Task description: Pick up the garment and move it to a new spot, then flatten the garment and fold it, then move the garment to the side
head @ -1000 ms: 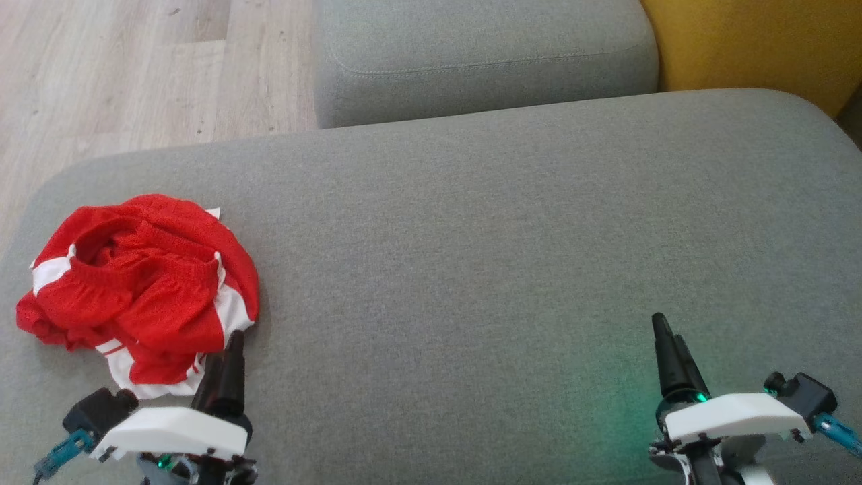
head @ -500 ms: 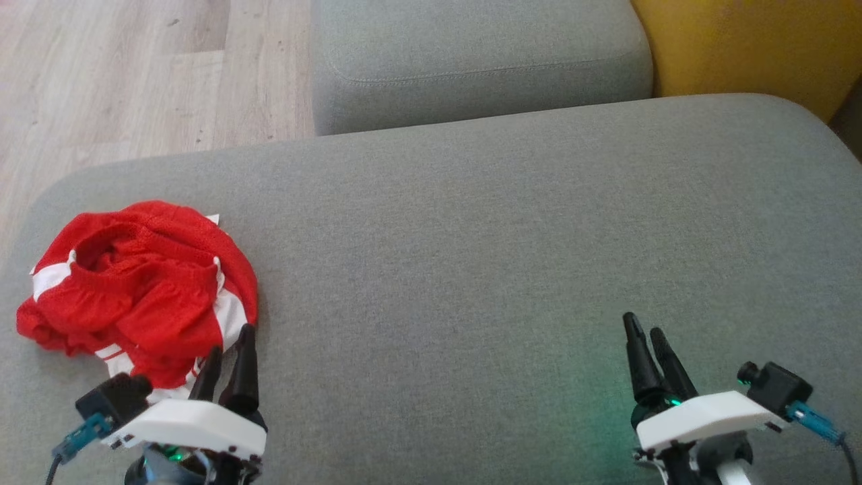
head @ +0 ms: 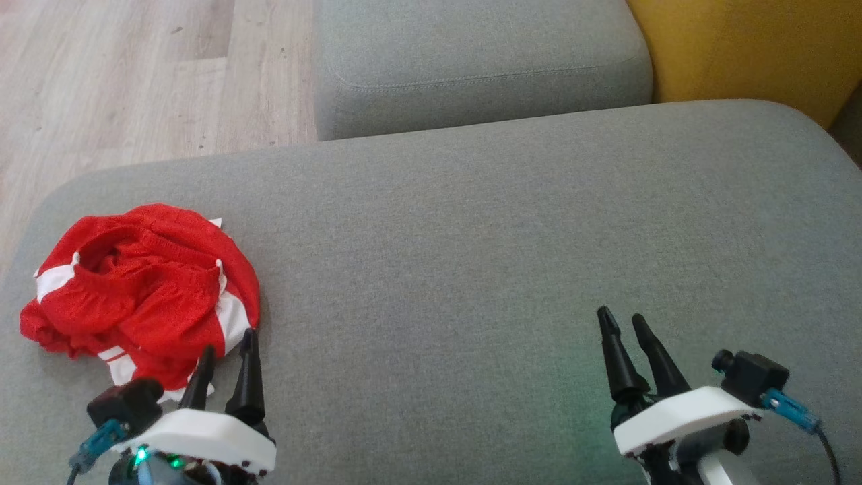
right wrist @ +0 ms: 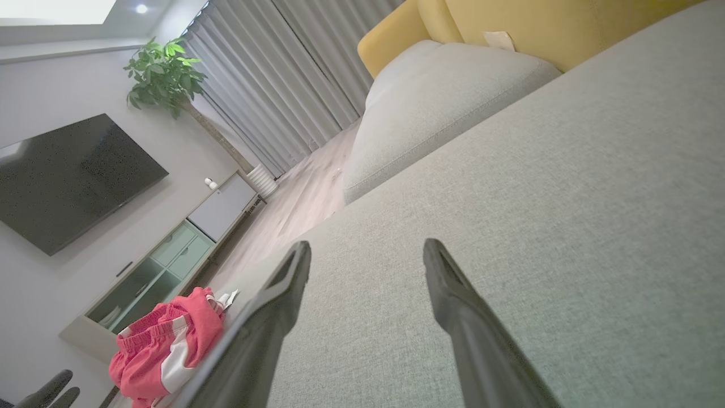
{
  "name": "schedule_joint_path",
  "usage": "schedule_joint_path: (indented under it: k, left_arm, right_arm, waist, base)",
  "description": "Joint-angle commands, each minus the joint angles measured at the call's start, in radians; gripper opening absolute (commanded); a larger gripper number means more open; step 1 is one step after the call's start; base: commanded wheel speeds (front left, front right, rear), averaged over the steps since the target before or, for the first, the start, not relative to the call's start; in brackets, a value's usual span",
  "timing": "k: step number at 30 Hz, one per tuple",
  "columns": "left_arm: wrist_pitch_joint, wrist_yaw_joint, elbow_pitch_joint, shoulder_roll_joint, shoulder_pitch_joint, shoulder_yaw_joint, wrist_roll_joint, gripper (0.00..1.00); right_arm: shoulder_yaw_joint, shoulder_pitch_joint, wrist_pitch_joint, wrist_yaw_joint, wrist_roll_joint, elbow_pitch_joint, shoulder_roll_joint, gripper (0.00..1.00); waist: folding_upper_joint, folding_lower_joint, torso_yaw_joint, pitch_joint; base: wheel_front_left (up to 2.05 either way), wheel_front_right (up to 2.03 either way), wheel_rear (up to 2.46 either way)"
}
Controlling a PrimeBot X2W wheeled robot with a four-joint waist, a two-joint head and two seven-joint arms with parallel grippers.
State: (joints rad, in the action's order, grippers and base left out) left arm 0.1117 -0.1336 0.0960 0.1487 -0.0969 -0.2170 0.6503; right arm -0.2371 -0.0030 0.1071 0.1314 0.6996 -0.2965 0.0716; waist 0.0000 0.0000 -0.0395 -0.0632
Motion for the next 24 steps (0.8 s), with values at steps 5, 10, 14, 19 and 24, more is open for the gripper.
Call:
schedule_joint_path:
  k: [5,10,14,19,24]
  left_arm:
    - [0.025,-0.021,-0.061,0.026,0.030,0.007,-0.084,1.00]
    - [0.039,-0.033,-0.078,0.032,0.025,-0.002,-0.146,1.00]
    - [0.051,-0.042,-0.091,0.035,0.018,-0.004,-0.194,1.00]
    - [0.066,-0.048,-0.105,0.038,0.003,-0.008,-0.253,1.00]
    - [0.080,-0.046,-0.111,0.039,-0.013,-0.010,-0.311,1.00]
  right_arm:
    - [-0.043,-0.072,0.028,0.000,-0.079,0.047,0.011,1.00]
    - [-0.063,-0.080,0.043,-0.001,-0.139,0.051,0.011,1.00]
    - [-0.075,-0.084,0.055,-0.001,-0.184,0.051,0.012,1.00]
    - [-0.082,-0.086,0.070,-0.001,-0.246,0.046,0.013,1.00]
    - [-0.082,-0.086,0.084,-0.001,-0.315,0.035,0.008,1.00]
  waist:
    - [0.0000,0.0000,-0.002,0.002]
    - [0.0000,0.0000,-0.002,0.002]
    - [0.0000,0.0000,-0.001,-0.001]
    - [0.0000,0.0000,-0.001,-0.008]
    - [0.0000,0.0000,-0.003,-0.015]
  base:
    - [0.00,0.00,0.00]
    - [0.00,0.00,0.00]
    - [0.00,0.00,0.00]
    - [0.00,0.00,0.00]
    - [0.00,0.00,0.00]
